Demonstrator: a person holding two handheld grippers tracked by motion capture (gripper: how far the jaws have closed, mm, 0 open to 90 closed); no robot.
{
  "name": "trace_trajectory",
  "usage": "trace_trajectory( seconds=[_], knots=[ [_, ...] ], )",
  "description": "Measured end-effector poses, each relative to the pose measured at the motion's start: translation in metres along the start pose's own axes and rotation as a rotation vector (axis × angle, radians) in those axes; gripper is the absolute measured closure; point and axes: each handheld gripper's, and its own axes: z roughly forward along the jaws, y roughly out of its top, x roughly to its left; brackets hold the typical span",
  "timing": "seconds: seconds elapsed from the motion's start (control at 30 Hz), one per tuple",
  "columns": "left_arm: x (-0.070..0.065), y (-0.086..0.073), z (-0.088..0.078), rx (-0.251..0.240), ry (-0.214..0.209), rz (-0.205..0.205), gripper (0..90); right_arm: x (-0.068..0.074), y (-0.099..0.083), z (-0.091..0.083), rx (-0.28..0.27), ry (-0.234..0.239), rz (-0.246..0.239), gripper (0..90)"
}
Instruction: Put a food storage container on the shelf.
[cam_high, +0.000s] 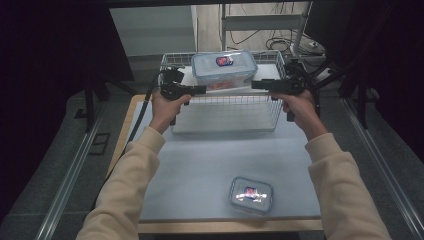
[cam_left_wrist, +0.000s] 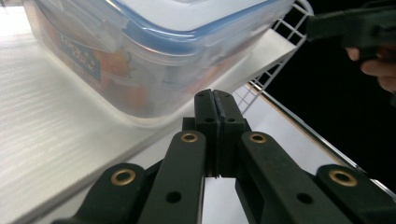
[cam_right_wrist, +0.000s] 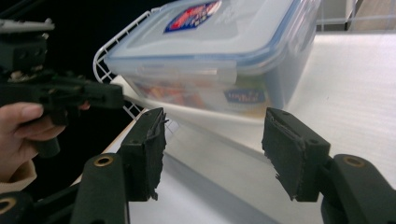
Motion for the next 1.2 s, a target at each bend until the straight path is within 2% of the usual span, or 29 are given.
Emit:
trace_trajectory(
  seconds=[0.37, 0.53, 0.67, 0.83, 0.93, 1.1, 1.2],
  knots=[
    [0.011, 0.005, 0.006, -0.013, 0.014, -0.027, 90.0, -0.002, -0.016, 0.002, 0.009, 0.027, -0.013, 37.8],
    [0.023, 0.009, 0.005, -0.015, 0.044, -0.067, 90.0, 0.000, -0.020, 0.000, 0.010, 0.031, -0.021, 37.5],
    [0.027, 0.011, 0.002, -0.031, 0.043, -0.083, 90.0, 0.000, -0.022, -0.001, 0.018, 0.034, -0.030, 37.1],
    [0.027, 0.011, 0.001, -0.026, 0.046, -0.082, 90.0, 0.001, -0.023, -0.003, 0.018, 0.040, -0.035, 36.9],
    [0.022, 0.008, 0.001, -0.009, 0.047, -0.056, 90.0, 0.001, -0.026, -0.004, 0.018, 0.043, -0.029, 36.7],
    [0.010, 0.000, -0.008, -0.007, 0.022, -0.032, 90.0, 0.001, -0.034, -0.012, 0.014, 0.043, -0.034, 36.6],
    [0.004, -0.011, -0.016, -0.007, 0.004, -0.037, 90.0, 0.002, -0.041, -0.019, 0.005, 0.049, -0.033, 36.6]
  ],
)
